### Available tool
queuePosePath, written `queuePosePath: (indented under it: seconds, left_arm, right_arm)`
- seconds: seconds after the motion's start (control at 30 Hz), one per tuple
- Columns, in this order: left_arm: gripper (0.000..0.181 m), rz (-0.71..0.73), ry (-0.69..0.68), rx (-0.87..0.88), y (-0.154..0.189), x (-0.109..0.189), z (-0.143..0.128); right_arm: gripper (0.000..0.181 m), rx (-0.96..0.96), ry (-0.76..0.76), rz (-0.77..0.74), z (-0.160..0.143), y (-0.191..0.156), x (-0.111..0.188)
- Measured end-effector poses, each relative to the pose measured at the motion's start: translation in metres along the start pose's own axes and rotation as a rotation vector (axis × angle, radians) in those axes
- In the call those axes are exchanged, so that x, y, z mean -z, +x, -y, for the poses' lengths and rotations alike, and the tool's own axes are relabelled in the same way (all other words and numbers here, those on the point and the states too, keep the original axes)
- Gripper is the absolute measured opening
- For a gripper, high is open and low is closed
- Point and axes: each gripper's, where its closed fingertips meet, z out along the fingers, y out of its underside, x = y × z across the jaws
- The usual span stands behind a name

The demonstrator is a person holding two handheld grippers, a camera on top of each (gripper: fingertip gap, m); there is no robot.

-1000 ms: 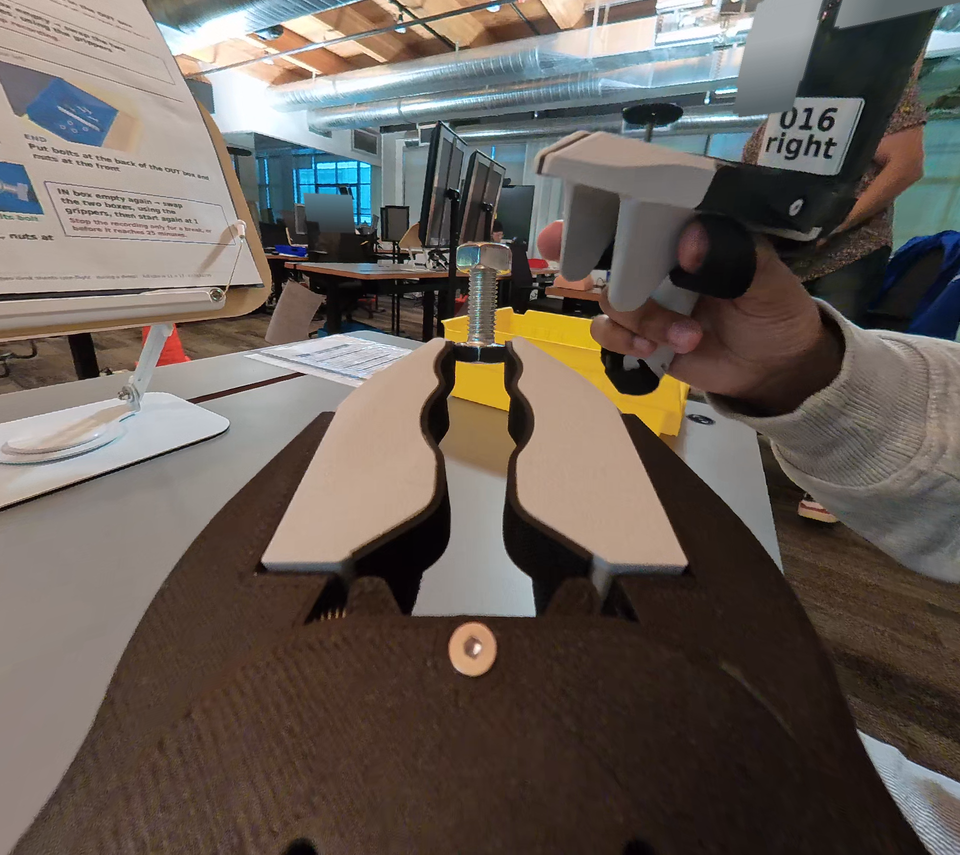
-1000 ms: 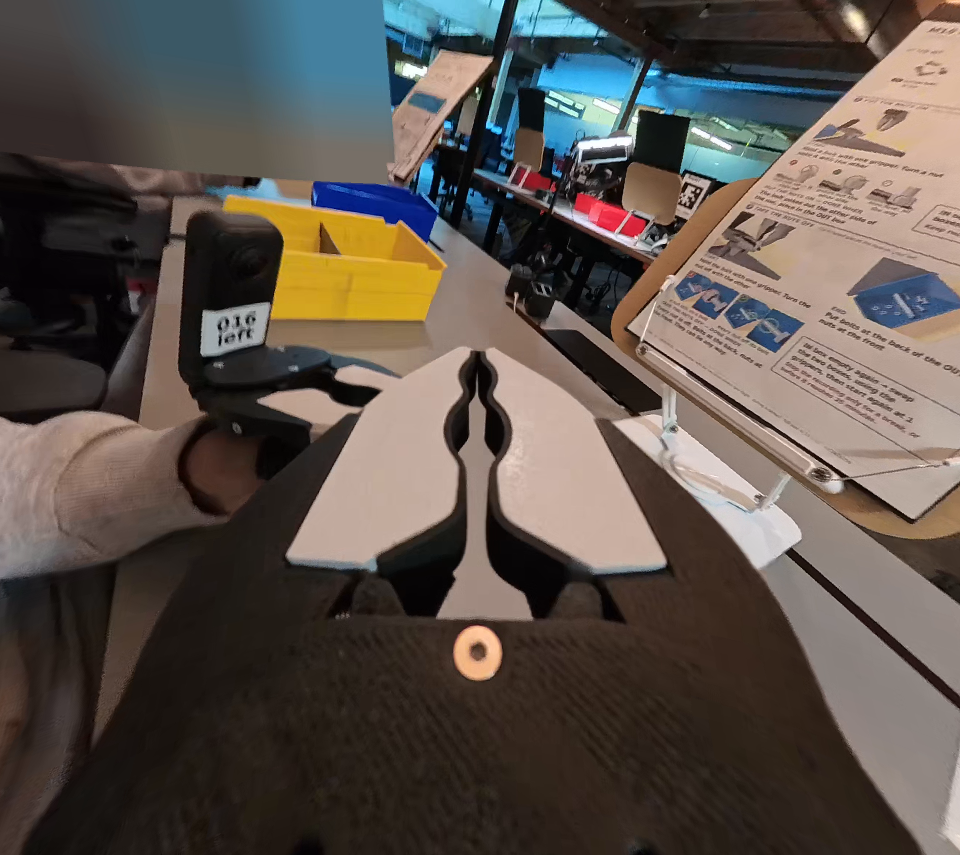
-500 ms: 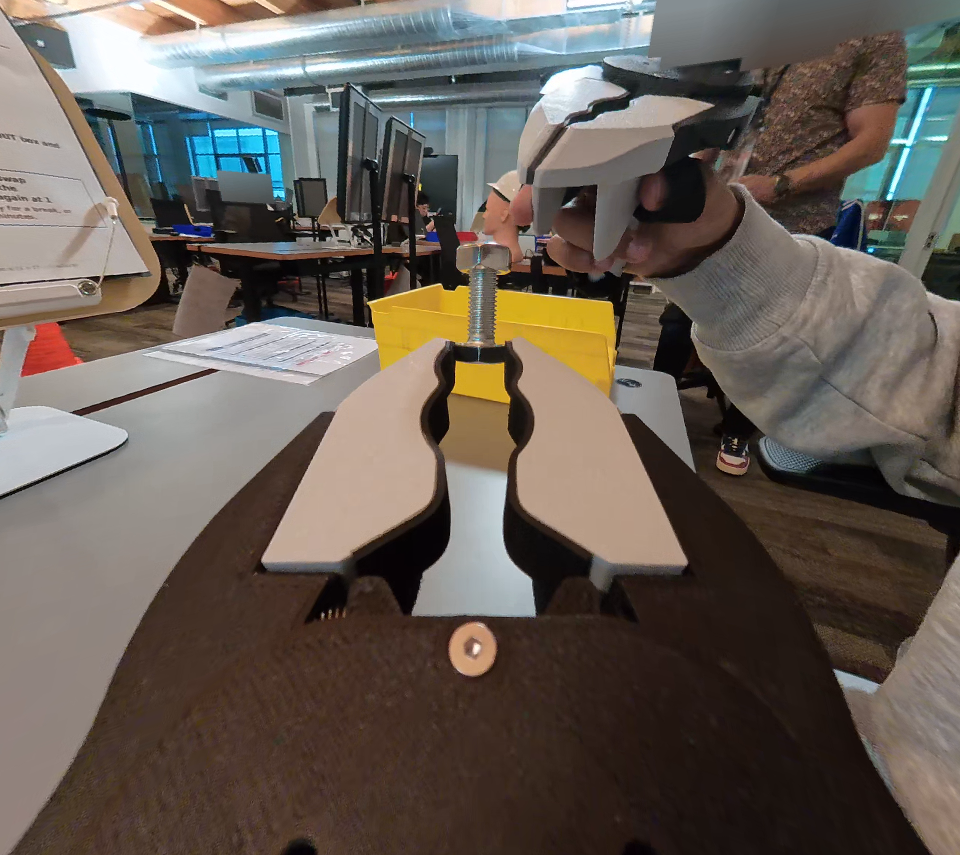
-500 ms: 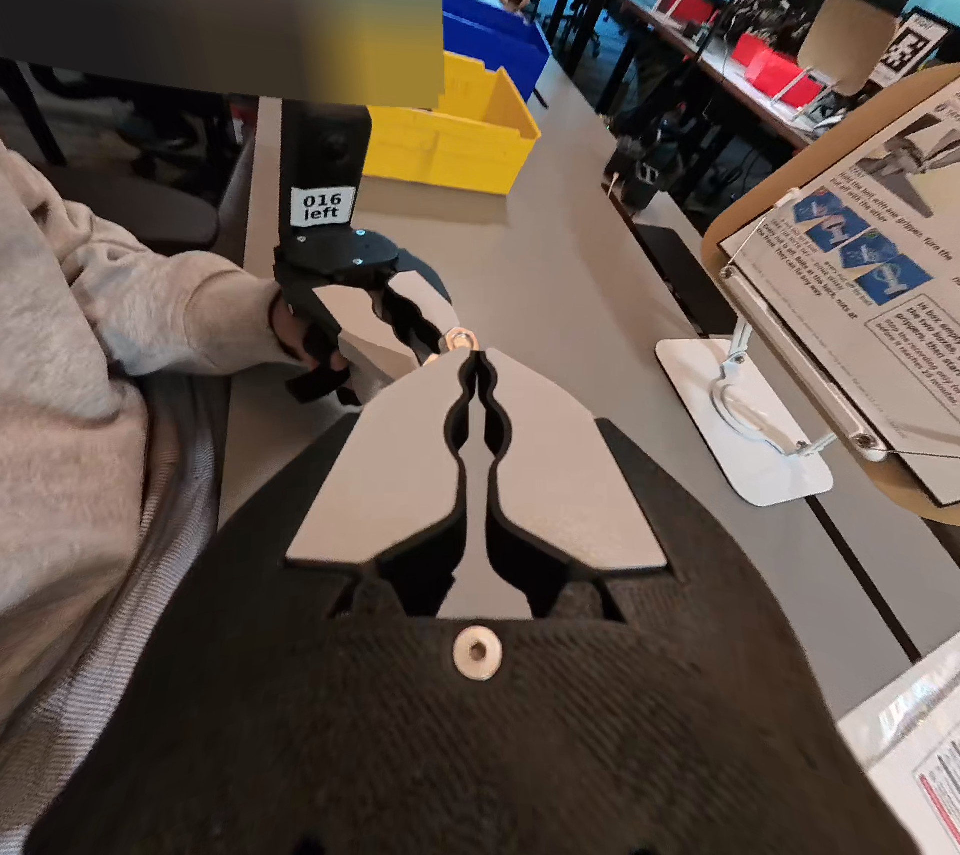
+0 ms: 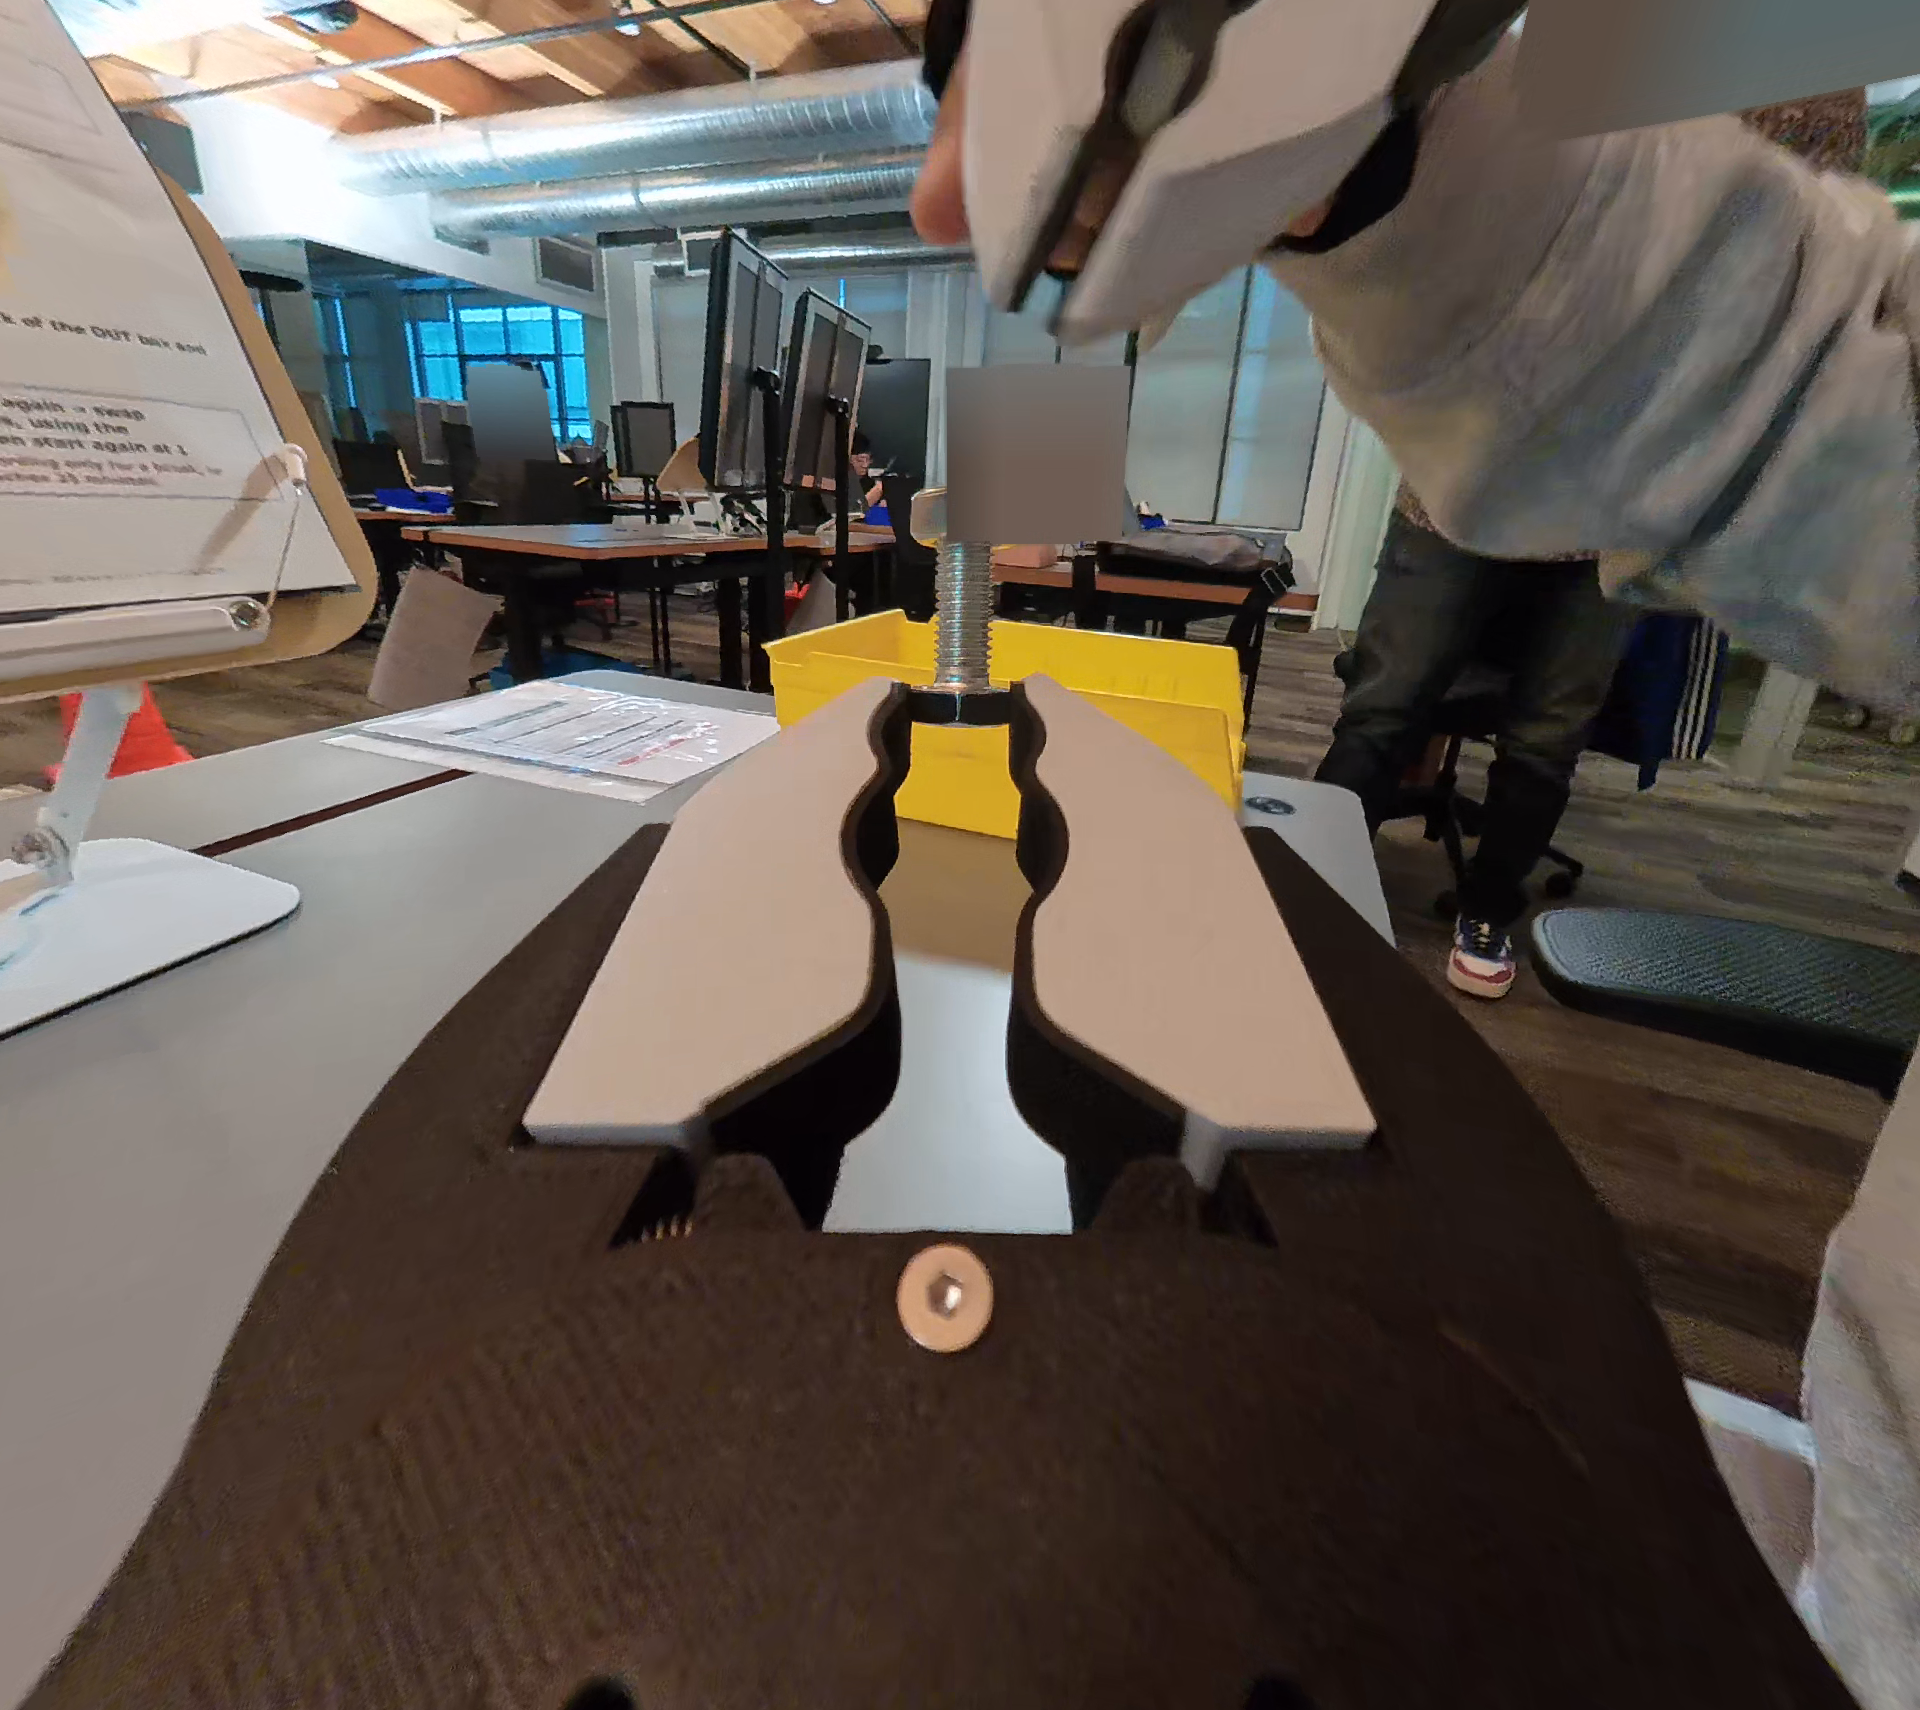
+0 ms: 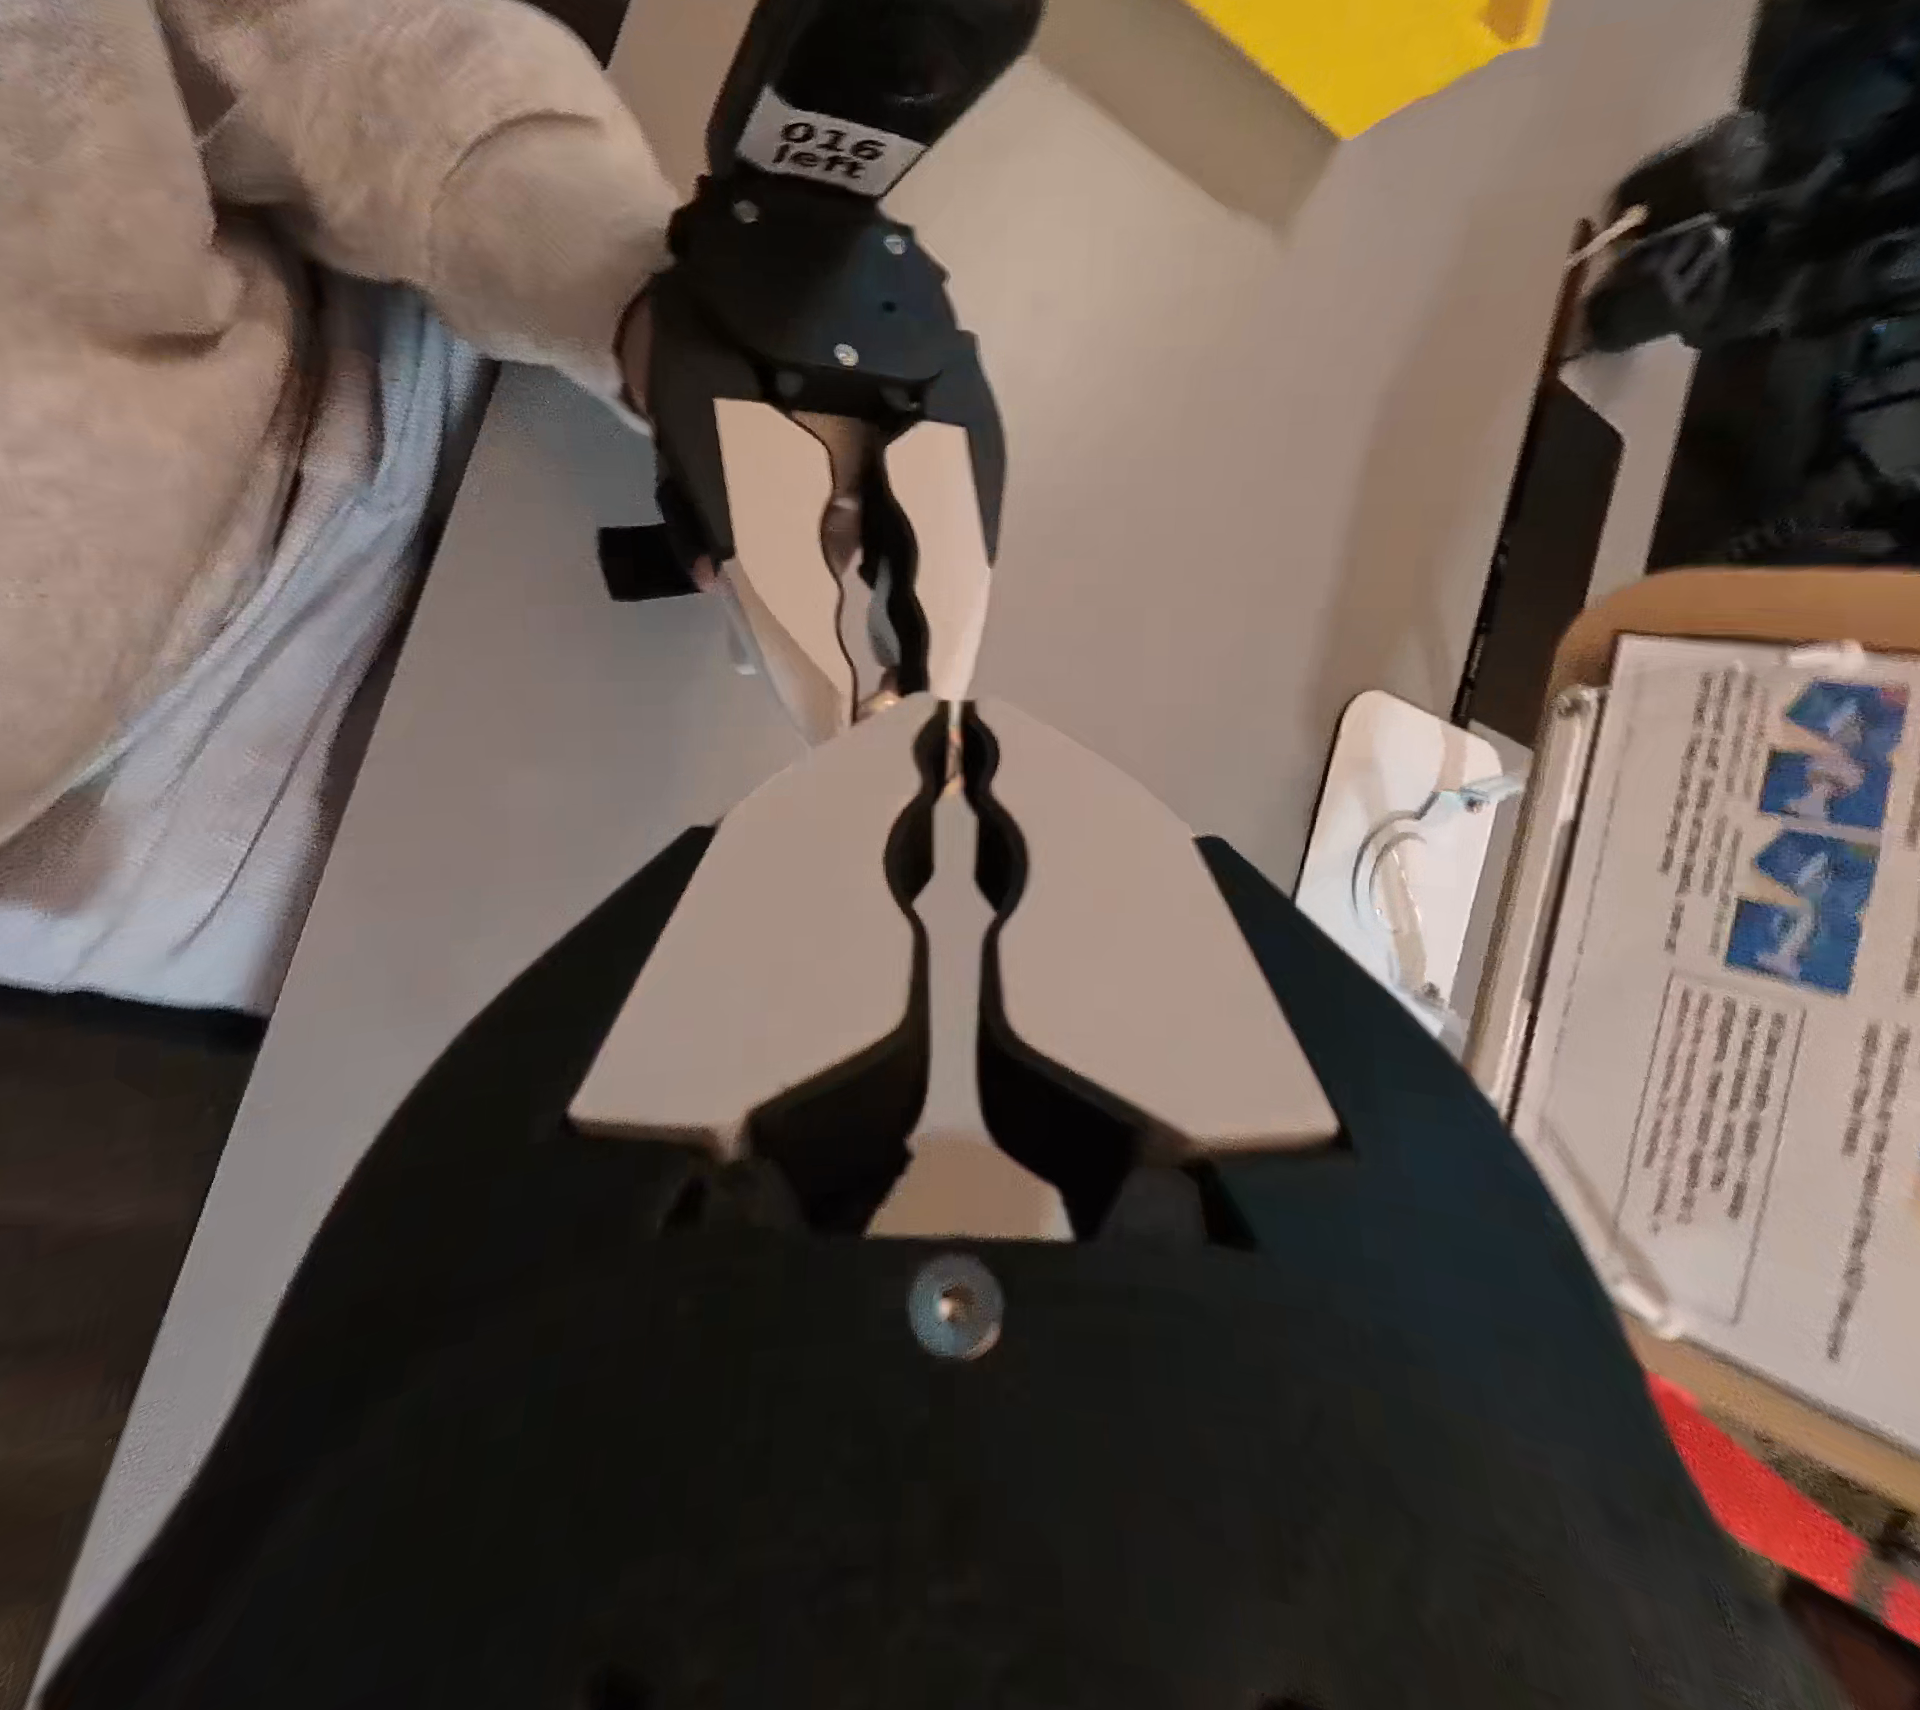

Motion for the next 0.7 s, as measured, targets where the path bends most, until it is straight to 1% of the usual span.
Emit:
queuePosePath:
  seconds: [0.03, 0.13, 0.2, 0.3, 0.37, 0.47, 0.7]
  left_arm:
    - [0.020, -0.003, -0.003, -0.012, 0.000, 0.002, 0.001]
    - [0.020, -0.022, 0.005, -0.007, -0.002, 0.010, 0.006]
    - [0.019, -0.052, 0.023, 0.013, -0.001, 0.015, 0.011]
    - [0.019, -0.081, 0.022, 0.011, 0.000, 0.019, 0.013]
    - [0.020, -0.085, 0.016, 0.001, 0.000, 0.021, 0.013]
    - [0.019, -0.078, 0.030, 0.004, -0.002, 0.022, 0.016]
    - [0.020, -0.089, 0.059, 0.025, -0.002, 0.025, 0.021]
  right_arm:
    - [0.012, 0.027, -0.030, 0.031, 0.007, -0.003, -0.003]
    - [0.014, 0.105, -0.129, 0.092, 0.019, -0.008, -0.010]
    - [0.009, 0.157, -0.190, 0.116, 0.018, -0.006, -0.015]
    - [0.012, 0.154, -0.256, 0.181, 0.014, -0.004, -0.021]
    - [0.016, 0.120, -0.282, 0.240, 0.014, -0.005, -0.022]
    - [0.020, 0.112, -0.321, 0.280, 0.016, -0.005, -0.022]
    - [0.018, 0.126, -0.335, 0.285, 0.015, -0.002, -0.028]
